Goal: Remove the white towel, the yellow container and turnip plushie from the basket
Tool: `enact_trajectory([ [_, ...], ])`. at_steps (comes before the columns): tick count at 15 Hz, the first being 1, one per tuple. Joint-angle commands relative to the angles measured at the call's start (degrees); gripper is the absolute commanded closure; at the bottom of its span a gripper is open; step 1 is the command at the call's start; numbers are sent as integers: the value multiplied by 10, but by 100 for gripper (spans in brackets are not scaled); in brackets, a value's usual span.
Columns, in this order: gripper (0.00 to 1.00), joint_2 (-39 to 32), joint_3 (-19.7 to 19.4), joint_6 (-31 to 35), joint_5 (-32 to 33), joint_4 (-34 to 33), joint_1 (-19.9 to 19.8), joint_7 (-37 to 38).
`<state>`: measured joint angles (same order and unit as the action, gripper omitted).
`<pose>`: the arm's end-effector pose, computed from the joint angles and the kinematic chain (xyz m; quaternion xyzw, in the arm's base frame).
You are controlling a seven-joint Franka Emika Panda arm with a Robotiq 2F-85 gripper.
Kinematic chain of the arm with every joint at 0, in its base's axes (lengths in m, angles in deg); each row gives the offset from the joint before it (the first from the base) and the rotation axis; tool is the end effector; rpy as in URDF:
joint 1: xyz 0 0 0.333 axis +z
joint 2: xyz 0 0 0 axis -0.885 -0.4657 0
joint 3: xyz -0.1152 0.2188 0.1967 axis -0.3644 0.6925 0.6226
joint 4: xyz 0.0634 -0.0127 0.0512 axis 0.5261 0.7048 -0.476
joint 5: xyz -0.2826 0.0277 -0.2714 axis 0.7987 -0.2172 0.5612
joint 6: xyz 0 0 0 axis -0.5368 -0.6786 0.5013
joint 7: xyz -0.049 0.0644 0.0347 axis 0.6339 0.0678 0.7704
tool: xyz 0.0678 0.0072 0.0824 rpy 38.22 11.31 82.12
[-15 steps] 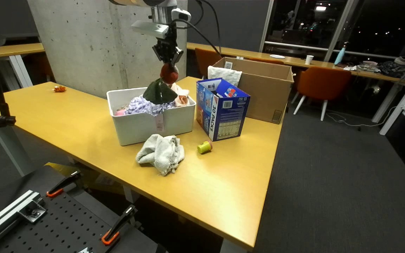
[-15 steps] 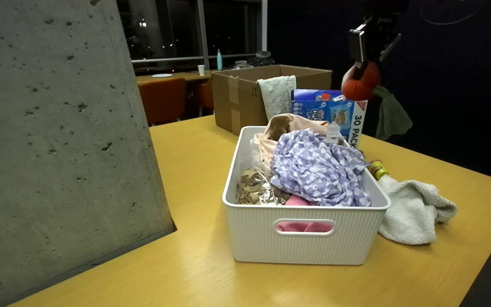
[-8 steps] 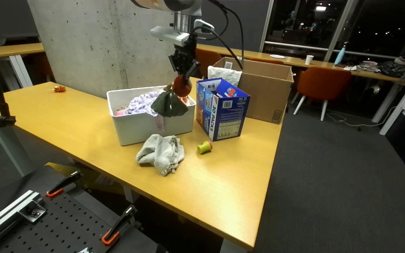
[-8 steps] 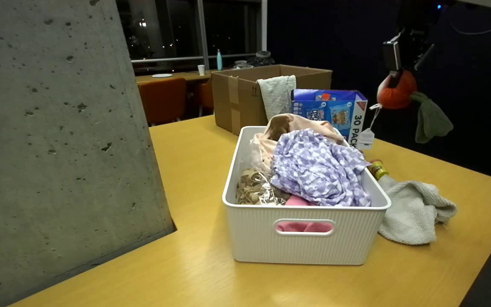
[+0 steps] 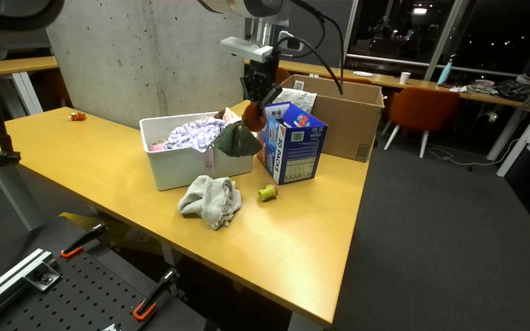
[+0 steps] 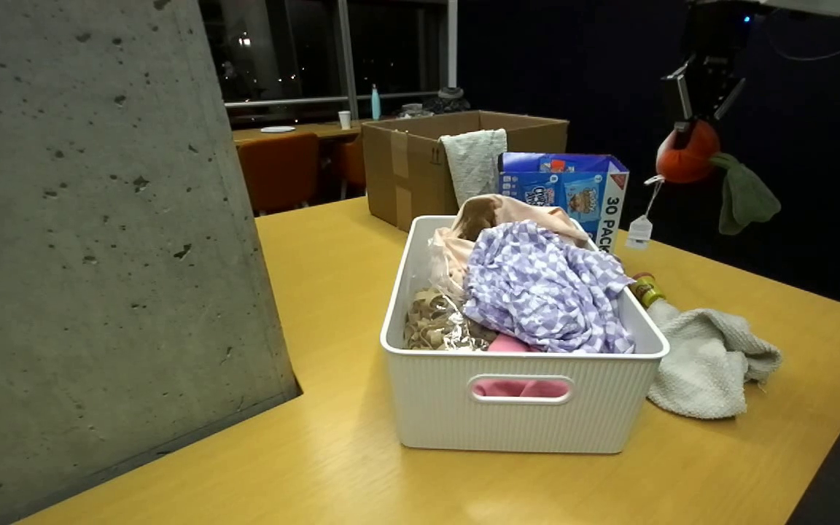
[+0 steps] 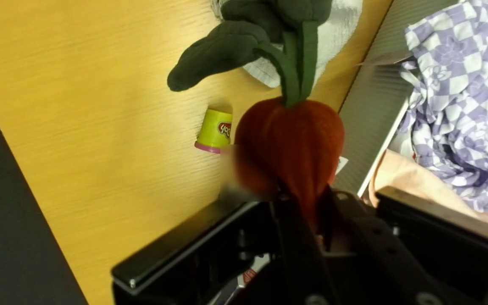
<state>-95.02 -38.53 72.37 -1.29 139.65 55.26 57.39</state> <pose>0.7446 -0.0943 0.4183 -0.9958 0.0828 0.0299 0.0254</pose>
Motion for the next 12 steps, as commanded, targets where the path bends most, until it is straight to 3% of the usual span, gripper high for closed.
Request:
enact_trajectory([
  [1,97,-72,-9,-44,10,-138,4,8],
  [7,97,-128,-22,-58,43,-258,8,15],
  [12,97,-141,-35,-30,90,-277,22,9],
])
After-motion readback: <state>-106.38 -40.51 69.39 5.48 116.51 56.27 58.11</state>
